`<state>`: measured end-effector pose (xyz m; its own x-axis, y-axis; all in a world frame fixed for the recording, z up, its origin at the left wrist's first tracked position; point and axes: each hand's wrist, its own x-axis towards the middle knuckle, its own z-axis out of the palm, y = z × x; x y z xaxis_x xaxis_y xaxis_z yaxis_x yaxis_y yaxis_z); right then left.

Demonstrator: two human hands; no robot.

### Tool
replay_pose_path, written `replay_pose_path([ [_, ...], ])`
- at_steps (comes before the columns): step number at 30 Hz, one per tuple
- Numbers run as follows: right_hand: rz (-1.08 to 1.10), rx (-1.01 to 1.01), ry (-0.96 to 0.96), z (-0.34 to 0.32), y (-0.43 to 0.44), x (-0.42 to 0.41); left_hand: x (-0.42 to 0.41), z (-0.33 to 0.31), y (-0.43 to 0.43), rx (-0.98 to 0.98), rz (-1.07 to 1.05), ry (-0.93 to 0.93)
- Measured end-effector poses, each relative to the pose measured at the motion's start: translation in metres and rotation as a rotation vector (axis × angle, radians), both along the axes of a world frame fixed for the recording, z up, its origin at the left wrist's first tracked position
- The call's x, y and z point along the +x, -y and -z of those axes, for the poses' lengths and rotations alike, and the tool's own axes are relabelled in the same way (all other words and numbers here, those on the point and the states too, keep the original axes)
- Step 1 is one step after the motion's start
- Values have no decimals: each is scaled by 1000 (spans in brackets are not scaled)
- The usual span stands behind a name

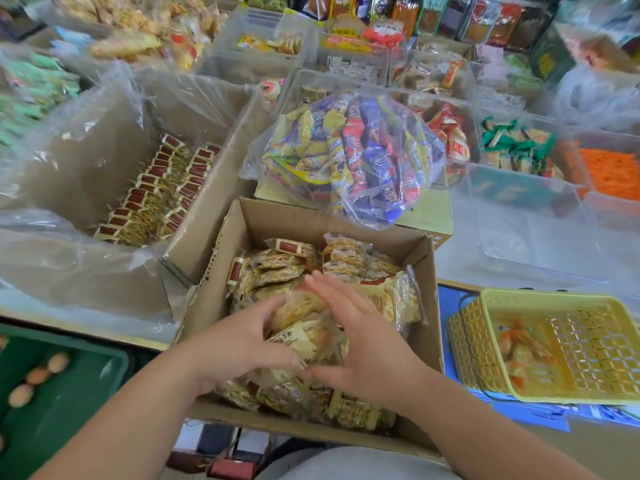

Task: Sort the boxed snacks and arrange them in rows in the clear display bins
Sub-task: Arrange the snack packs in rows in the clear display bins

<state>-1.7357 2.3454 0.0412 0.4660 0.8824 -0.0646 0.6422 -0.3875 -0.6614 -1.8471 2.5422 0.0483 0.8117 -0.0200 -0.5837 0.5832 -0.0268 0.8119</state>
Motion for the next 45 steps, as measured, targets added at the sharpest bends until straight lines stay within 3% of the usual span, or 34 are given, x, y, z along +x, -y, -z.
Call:
replay_pose_path([
  [5,54,-75,83,-4,8,17,12,18,9,-37,-23,5],
  [7,96,-224,15,-4,25,26,13,36,2,116,-33,-29],
  [9,91,-386,-34,-3,46,36,11,62,-8,394,0,-84],
  [11,59,-538,-50,-2,63,41,10,89,-16,634,140,-172],
  [13,9,-686,-25,1,72,42,12,110,-20,728,290,-257],
  [17,-28,-757,138,19,69,35,21,135,-20,732,488,-363],
  [22,-26,-698,241,46,74,22,28,152,-16,644,548,-461],
  [29,74,-572,53,65,74,-2,43,171,-12,780,582,-498],
  [33,155,-507,42,68,71,-5,41,181,-11,652,436,-490],
  [45,245,-461,-56,64,66,-4,55,177,-13,435,568,-661],
])
